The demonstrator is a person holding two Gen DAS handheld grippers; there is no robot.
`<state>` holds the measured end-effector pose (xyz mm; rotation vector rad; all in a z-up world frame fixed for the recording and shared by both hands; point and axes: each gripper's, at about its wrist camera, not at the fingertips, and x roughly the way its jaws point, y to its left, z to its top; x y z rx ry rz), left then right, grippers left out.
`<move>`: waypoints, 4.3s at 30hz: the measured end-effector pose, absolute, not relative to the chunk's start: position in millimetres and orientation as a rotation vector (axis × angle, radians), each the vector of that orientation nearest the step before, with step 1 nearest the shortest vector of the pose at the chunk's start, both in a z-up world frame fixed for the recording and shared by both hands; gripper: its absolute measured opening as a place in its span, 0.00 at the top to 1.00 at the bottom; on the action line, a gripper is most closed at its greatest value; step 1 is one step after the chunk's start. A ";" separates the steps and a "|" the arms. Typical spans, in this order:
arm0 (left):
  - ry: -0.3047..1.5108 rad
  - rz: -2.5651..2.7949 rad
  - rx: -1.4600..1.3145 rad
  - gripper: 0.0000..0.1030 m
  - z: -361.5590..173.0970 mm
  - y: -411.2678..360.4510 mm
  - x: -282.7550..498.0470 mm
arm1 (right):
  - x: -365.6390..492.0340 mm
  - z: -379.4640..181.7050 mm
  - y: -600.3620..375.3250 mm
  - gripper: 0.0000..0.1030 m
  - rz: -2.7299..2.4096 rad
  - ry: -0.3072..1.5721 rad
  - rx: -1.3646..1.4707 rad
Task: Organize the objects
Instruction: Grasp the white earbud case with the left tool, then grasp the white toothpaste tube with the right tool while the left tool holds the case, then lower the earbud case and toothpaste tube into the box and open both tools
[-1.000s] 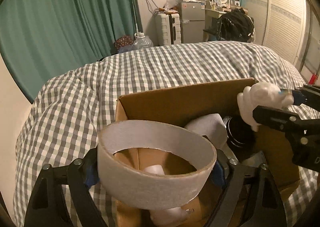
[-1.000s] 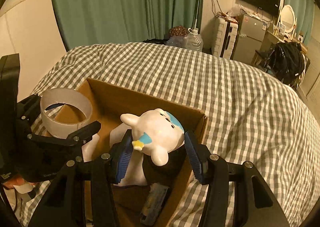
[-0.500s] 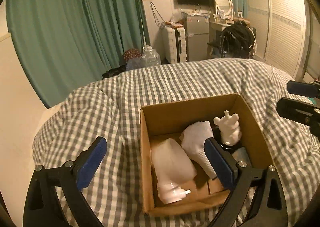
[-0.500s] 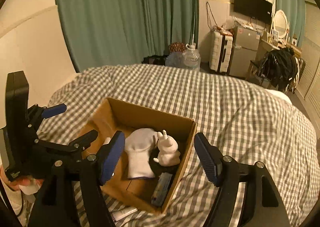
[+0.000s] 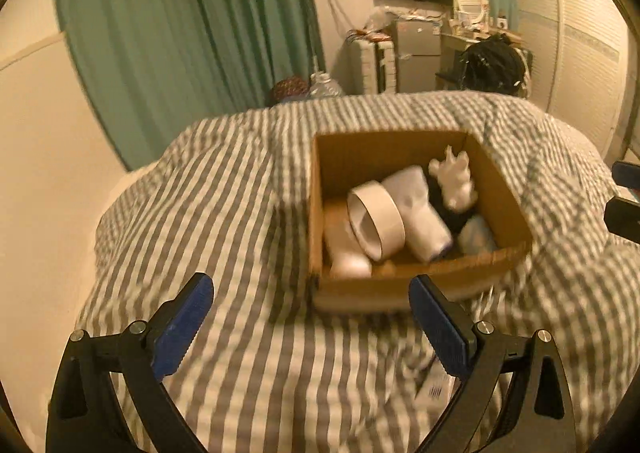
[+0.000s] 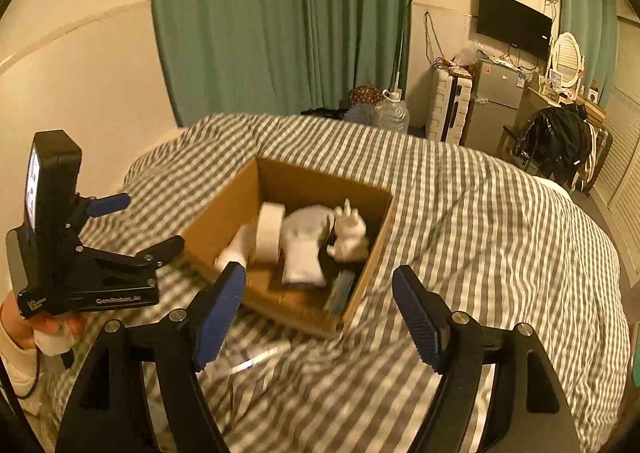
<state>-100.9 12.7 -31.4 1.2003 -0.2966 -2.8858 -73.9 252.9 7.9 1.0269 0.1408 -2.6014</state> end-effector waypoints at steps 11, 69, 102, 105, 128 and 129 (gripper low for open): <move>-0.272 -2.850 1.254 0.02 -83.9 2.8 -10.4 | -16.7 -75.2 224.6 0.27 -2.496 0.269 1.178; -0.054 -2.942 1.263 0.45 -105.3 -31.3 -99.1 | -104.6 -186.1 160.0 0.27 -2.470 0.136 1.600; 0.004 -2.934 1.265 0.45 -106.2 -38.8 -90.3 | -108.2 -193.8 164.3 0.54 -2.371 -0.040 1.753; 0.009 -2.935 1.265 0.45 -106.2 -39.5 -89.3 | -108.5 -194.2 159.3 0.54 -2.382 -0.010 1.734; 0.070 -3.034 1.268 0.45 -54.0 -22.7 -115.5 | -75.2 -49.4 168.7 0.80 -2.571 0.008 1.047; 0.074 -3.046 1.260 0.45 -49.2 -20.1 -120.9 | -83.7 -46.4 177.2 0.80 -2.579 0.007 1.029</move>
